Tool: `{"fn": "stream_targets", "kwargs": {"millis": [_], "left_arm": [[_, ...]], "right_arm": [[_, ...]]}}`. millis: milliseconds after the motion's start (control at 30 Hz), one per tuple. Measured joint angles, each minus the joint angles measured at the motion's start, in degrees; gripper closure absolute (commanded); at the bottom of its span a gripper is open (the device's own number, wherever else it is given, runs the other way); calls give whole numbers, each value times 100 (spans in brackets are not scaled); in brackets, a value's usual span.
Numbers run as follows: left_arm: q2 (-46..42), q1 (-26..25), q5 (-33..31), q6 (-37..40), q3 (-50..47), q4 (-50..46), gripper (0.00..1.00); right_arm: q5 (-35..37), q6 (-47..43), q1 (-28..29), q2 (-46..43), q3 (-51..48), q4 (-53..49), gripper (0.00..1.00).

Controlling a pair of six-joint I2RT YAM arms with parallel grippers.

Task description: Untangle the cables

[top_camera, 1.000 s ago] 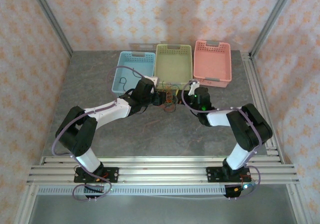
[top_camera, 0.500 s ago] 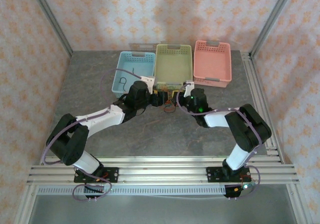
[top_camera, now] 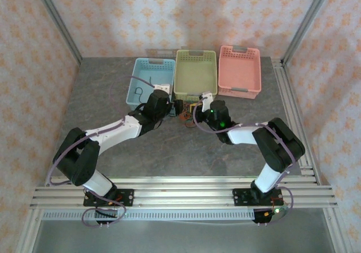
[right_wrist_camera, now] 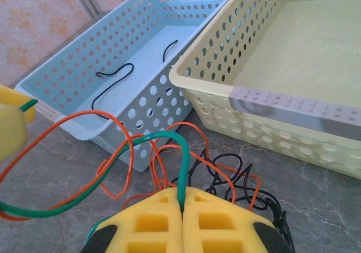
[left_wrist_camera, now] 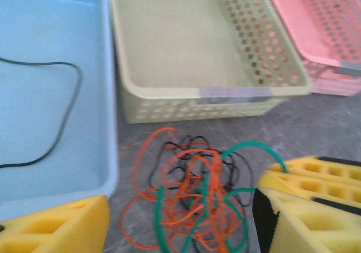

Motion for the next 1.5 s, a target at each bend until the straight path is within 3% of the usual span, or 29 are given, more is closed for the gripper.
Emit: {"fn": "stream_targets", "kwargs": {"millis": [200, 333, 533, 700, 1133, 1500], "left_arm": [[-234, -11, -417, -79, -321, 79, 33], [-922, -55, -374, -70, -1005, 435, 33], [-927, -85, -149, -13, -990, 914, 29], [-876, -140, 46, 39, -951, 1093, 34], [-22, -304, -160, 92, -20, 122, 47], [549, -254, -153, -37, 555, -645, 48]], "right_arm": [[22, -96, 39, 0, 107, -109, 100], [20, -122, 59, 0, 146, -205, 100], [20, -216, 116, 0, 254, -400, 100], [22, -382, 267, 0, 341, -614, 100], [168, -481, 321, -33, 345, -737, 100], [234, -481, 323, -52, 345, -734, 100]]}}
